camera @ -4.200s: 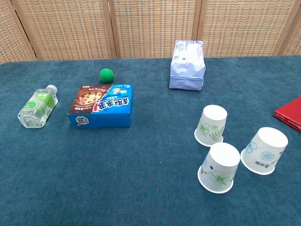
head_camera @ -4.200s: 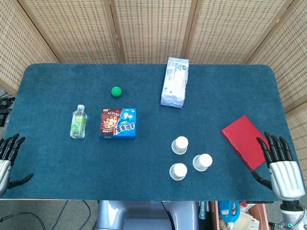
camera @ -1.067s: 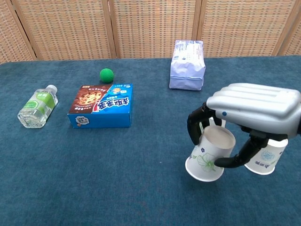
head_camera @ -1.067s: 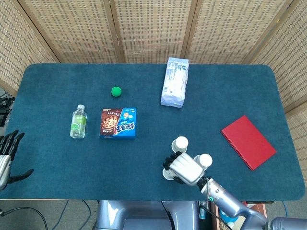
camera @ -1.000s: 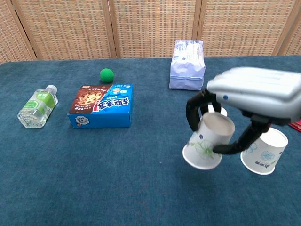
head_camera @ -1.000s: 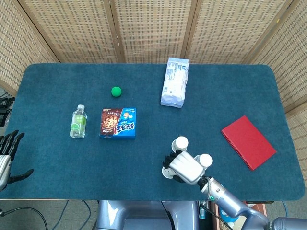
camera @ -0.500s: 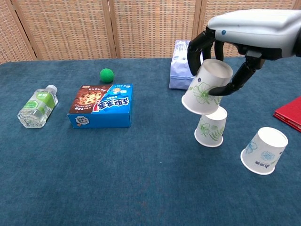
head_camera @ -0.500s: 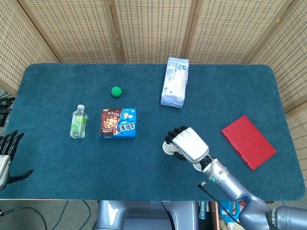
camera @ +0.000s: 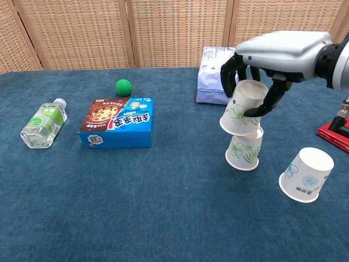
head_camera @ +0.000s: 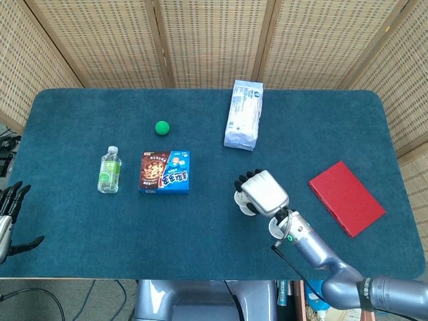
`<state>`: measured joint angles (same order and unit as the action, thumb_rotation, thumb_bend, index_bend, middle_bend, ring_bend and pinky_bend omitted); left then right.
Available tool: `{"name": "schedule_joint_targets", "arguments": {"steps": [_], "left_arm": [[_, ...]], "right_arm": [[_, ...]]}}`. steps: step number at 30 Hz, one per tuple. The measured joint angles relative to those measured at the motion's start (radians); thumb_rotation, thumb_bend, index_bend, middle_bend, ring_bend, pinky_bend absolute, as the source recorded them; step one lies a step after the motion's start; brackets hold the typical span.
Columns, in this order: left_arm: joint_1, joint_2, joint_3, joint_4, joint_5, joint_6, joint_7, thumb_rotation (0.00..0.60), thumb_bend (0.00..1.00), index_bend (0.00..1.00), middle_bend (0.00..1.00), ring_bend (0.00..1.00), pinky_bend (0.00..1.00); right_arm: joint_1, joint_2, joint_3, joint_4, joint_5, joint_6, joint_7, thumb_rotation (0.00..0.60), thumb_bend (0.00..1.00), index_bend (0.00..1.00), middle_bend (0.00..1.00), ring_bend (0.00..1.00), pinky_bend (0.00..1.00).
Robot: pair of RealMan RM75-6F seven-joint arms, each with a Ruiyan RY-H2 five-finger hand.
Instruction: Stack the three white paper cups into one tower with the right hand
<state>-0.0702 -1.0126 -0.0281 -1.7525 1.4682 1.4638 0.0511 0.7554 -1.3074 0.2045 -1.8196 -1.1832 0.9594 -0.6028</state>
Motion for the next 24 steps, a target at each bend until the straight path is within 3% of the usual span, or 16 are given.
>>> {"name": "schedule_joint_targets", "arguments": {"steps": [17,20,22,24], "left_arm": [[-0.001,0.003,0.000,0.005,-0.003,-0.004,-0.007,0.600,0.13,0.00,0.00,0.00,0.00],[-0.001,0.002,0.000,0.001,-0.004,-0.004,0.000,0.600,0.13,0.00,0.00,0.00,0.00],[-0.001,0.001,-0.001,-0.001,-0.006,-0.004,0.004,0.600,0.13,0.00,0.00,0.00,0.00],[-0.002,0.001,-0.001,-0.001,-0.007,-0.005,0.007,0.600,0.13,0.00,0.00,0.00,0.00]], "right_arm": [[0.030,0.009,-0.039,-0.012,0.068,0.005,-0.052,0.600,0.47,0.49,0.52,0.43,0.49],[0.035,0.011,-0.047,-0.012,0.073,0.000,-0.055,0.600,0.44,0.46,0.40,0.40,0.48],[0.039,0.015,-0.053,-0.013,0.082,-0.009,-0.060,0.600,0.31,0.36,0.26,0.28,0.40],[0.044,0.026,-0.062,-0.020,0.098,-0.019,-0.071,0.600,0.12,0.21,0.08,0.09,0.22]]}}
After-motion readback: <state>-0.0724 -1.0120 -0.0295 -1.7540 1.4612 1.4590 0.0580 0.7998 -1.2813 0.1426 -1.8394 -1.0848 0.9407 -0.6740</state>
